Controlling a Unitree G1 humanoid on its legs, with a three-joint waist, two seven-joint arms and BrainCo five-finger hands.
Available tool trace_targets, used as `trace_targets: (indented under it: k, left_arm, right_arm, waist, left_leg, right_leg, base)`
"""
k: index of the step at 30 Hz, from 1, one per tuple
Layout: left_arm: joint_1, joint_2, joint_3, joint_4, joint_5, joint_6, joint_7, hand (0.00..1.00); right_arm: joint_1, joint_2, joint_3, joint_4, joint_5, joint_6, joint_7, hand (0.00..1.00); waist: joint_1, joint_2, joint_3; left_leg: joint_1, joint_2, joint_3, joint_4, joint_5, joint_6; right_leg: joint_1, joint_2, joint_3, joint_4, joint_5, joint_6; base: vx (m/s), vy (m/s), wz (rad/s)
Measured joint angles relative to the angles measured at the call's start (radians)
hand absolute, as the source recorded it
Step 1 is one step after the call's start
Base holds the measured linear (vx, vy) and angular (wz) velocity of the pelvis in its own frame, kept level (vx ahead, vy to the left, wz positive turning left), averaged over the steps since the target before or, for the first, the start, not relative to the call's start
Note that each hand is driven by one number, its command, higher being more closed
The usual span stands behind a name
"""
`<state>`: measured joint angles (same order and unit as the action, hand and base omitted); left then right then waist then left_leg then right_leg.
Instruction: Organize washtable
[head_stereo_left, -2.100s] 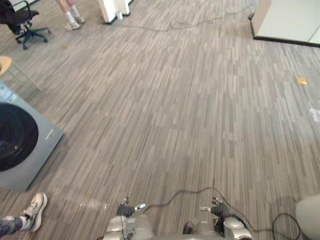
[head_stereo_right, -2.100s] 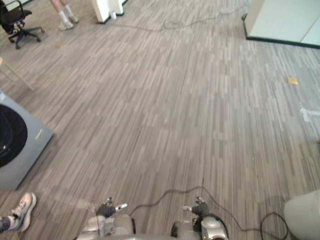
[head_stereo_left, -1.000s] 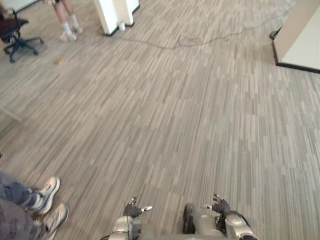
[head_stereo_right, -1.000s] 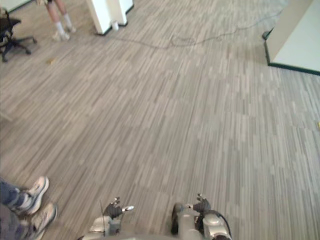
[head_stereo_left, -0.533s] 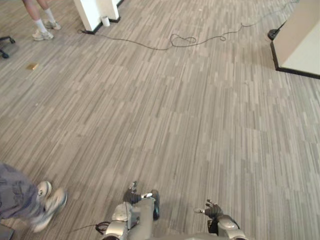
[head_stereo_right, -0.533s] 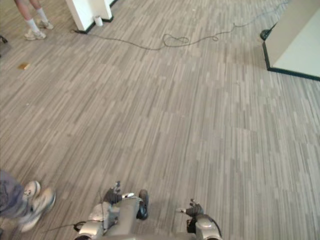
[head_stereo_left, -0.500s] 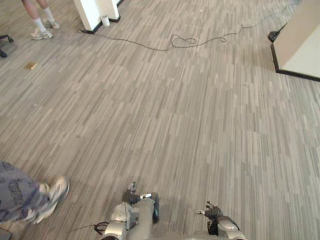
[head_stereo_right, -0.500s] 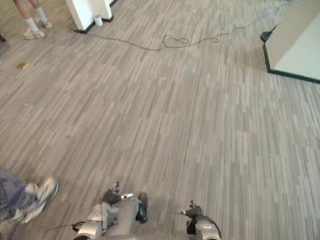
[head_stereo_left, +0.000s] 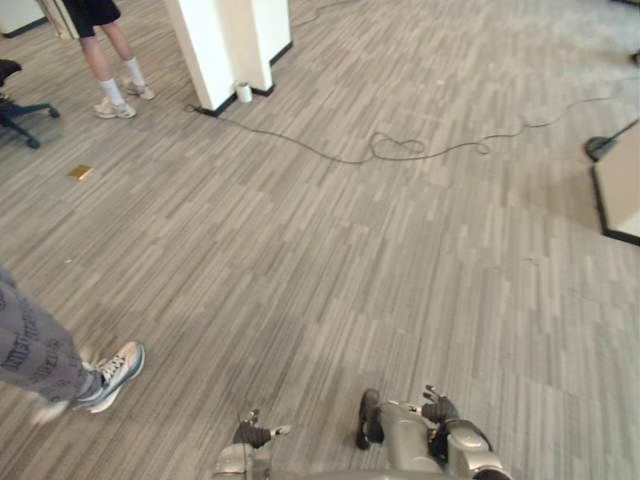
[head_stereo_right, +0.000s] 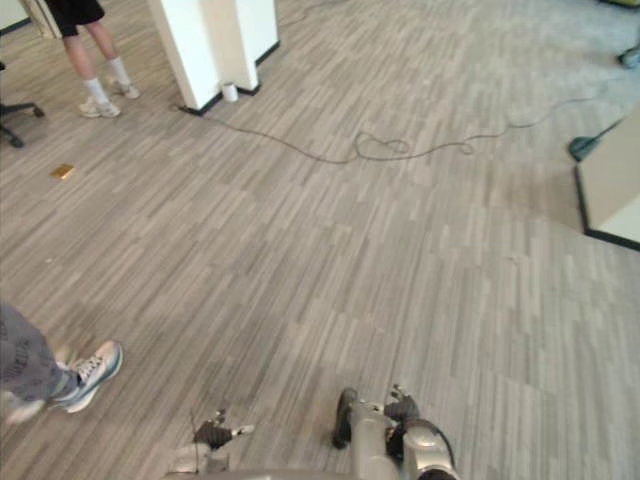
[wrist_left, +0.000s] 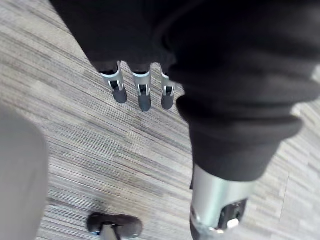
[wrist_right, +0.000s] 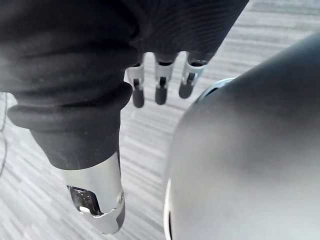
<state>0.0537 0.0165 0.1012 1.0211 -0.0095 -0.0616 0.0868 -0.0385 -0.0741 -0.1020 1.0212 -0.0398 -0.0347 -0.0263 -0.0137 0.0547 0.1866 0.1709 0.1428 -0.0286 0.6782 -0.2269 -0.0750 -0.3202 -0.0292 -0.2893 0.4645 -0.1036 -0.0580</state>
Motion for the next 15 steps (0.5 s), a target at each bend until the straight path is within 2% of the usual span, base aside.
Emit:
trace_targets:
  k: [1, 2, 3, 4, 5, 6, 7, 8, 9, 10, 11, 12, 13, 14, 15]
  left_arm:
    - [0.001, -0.01, 0.028, -0.002, 0.002, 0.0, 0.001, 0.0]
    - [0.008, -0.011, 0.044, -0.01, 0.003, 0.0, 0.001, 0.0]
    - [0.008, -0.006, 0.059, -0.035, 0.003, 0.001, 0.001, 0.0]
    - [0.008, -0.001, 0.059, -0.049, 0.003, 0.001, 0.001, 0.0]
    - [0.01, 0.008, 0.057, -0.081, 0.002, -0.001, 0.001, 0.0]
    - [0.012, 0.016, 0.058, -0.111, 0.002, -0.014, 0.001, 0.0]
    - [0.012, 0.019, 0.058, -0.12, 0.002, -0.018, 0.002, 0.0]
    - [0.005, 0.017, 0.058, -0.129, -0.004, -0.026, 0.001, 0.0]
    - [0.005, 0.017, 0.058, -0.133, -0.012, -0.031, 0.001, 0.0]
    - [0.005, 0.012, 0.057, -0.143, -0.019, -0.035, 0.002, 0.0]
    - [0.011, 0.006, 0.054, -0.144, -0.021, -0.035, 0.003, 0.0]
    - [0.015, 0.006, 0.053, -0.144, -0.028, -0.036, 0.003, 0.0]
    - [0.017, 0.016, 0.054, -0.139, -0.028, -0.034, 0.005, 0.0]
    - [0.016, 0.029, 0.054, -0.136, -0.027, -0.032, 0.006, 0.0]
    - [0.014, 0.036, 0.055, -0.134, -0.03, -0.032, 0.006, 0.0]
  right_arm:
    - [0.004, -0.005, 0.01, -0.016, -0.001, 0.003, 0.001, 0.0]
    - [0.006, -0.012, 0.034, -0.018, -0.001, 0.008, 0.002, 0.0]
    - [0.008, -0.003, 0.048, -0.018, 0.0, 0.013, 0.0, 0.0]
    - [0.012, 0.006, 0.05, -0.017, 0.001, 0.014, 0.0, 0.0]
    - [0.018, 0.023, 0.056, -0.016, 0.003, 0.015, -0.001, 0.0]
    - [0.025, 0.035, 0.073, -0.012, 0.012, 0.015, -0.003, 0.0]
    - [0.022, 0.04, 0.073, -0.007, 0.013, 0.014, -0.004, 0.0]
    - [0.014, 0.048, 0.072, -0.002, 0.019, 0.015, -0.012, 0.0]
    - [0.012, 0.052, 0.072, 0.004, 0.026, 0.014, -0.015, 0.0]
    - [0.01, 0.051, 0.072, 0.02, 0.032, 0.015, -0.016, 0.0]
    - [0.011, 0.043, 0.073, 0.032, 0.032, 0.013, -0.015, 0.0]
    - [0.01, 0.035, 0.075, 0.038, 0.031, 0.013, -0.016, 0.0]
    - [0.009, 0.043, 0.083, 0.045, 0.03, 0.013, -0.017, 0.0]
    - [0.012, 0.053, 0.084, 0.045, 0.029, 0.012, -0.017, 0.0]
    - [0.016, 0.059, 0.082, 0.044, 0.029, 0.01, -0.016, 0.0]
  waist:
    - [0.002, 0.013, 0.002]
    - [0.011, 0.02, 0.011]
    - [0.017, 0.022, 0.019]
    - [0.024, 0.007, 0.027]
    - [0.033, -0.025, 0.03]
    - [0.041, -0.045, 0.029]
    - [0.048, -0.052, 0.034]
    - [0.063, -0.047, 0.037]
    - [0.071, -0.054, 0.04]
    - [0.083, -0.057, 0.046]
    - [0.089, -0.038, 0.041]
    - [0.095, -0.031, 0.041]
    - [0.095, -0.043, 0.024]
    - [0.083, -0.06, 0.017]
    - [0.084, -0.076, 0.013]
  left_leg:
    - [-0.057, 0.018, 0.001, 0.122, 0.111, -0.017]
    - [-0.151, 0.065, 0.019, 0.34, 0.14, -0.041]
    - [-0.227, 0.094, 0.052, 0.489, 0.098, -0.021]
    - [-0.264, 0.099, 0.067, 0.522, 0.077, -0.016]
    - [-0.343, 0.09, 0.097, 0.509, 0.045, 0.001]
    - [-0.426, 0.072, 0.119, 0.432, 0.01, 0.017]
    - [-0.463, 0.06, 0.126, 0.379, -0.01, 0.024]
    - [-0.516, 0.029, 0.12, 0.222, -0.02, 0.035]
    - [-0.533, 0.004, 0.109, 0.121, -0.02, 0.035]
    - [-0.551, -0.041, 0.084, -0.098, 0.004, 0.009]
    - [-0.546, -0.056, 0.038, -0.31, 0.059, -0.044]
    - [-0.545, -0.053, 0.038, -0.3, 0.136, -0.043]
    - [-0.55, -0.086, 0.04, -0.237, 0.174, -0.007]
    - [-0.562, -0.095, 0.044, -0.188, 0.14, 0.046]
    - [-0.559, -0.099, 0.061, -0.18, 0.121, 0.062]
  right_leg:
    - [0.034, 0.017, 0.005, -0.012, -0.019, -0.007]
    - [0.111, 0.057, 0.016, -0.054, -0.04, -0.027]
    - [0.214, 0.083, 0.042, -0.108, -0.06, -0.036]
    - [0.266, 0.086, 0.049, -0.14, -0.065, -0.037]
    - [0.356, 0.083, 0.07, -0.213, -0.069, -0.039]
    - [0.426, 0.077, 0.095, -0.278, -0.069, -0.037]
    - [0.453, 0.077, 0.107, -0.303, -0.069, -0.037]
    - [0.503, 0.066, 0.131, -0.338, -0.075, -0.026]
    - [0.524, 0.05, 0.144, -0.348, -0.087, -0.007]
    - [0.561, 0.021, 0.177, -0.361, -0.117, 0.021]
    - [0.592, 0.015, 0.209, -0.372, -0.157, 0.042]
    - [0.611, 0.013, 0.234, -0.371, -0.181, 0.047]
    - [0.619, -0.014, 0.269, -0.335, -0.216, 0.035]
    - [0.584, -0.034, 0.282, -0.242, -0.22, 0.029]
    - [0.552, -0.049, 0.29, -0.174, -0.22, 0.03]
  base:
    - [0.72, -0.137, -0.23]
    - [0.71, -0.097, -0.47]
    - [0.7, -0.074, -0.48]
    - [0.69, -0.078, -0.37]
    - [0.66, -0.067, -0.31]
    - [0.65, -0.055, -0.36]
    - [0.61, 0.009, -0.58]
    - [0.47, 0.054, -0.58]
    - [0.58, 0.136, -0.78]
    - [0.69, 0.281, -0.87]
    - [0.58, 0.254, -0.95]
    - [0.71, 0.402, -0.91]
    - [0.63, 0.343, -0.66]
    - [0.76, 0.404, -0.49]
    - [0.64, 0.288, -0.39]
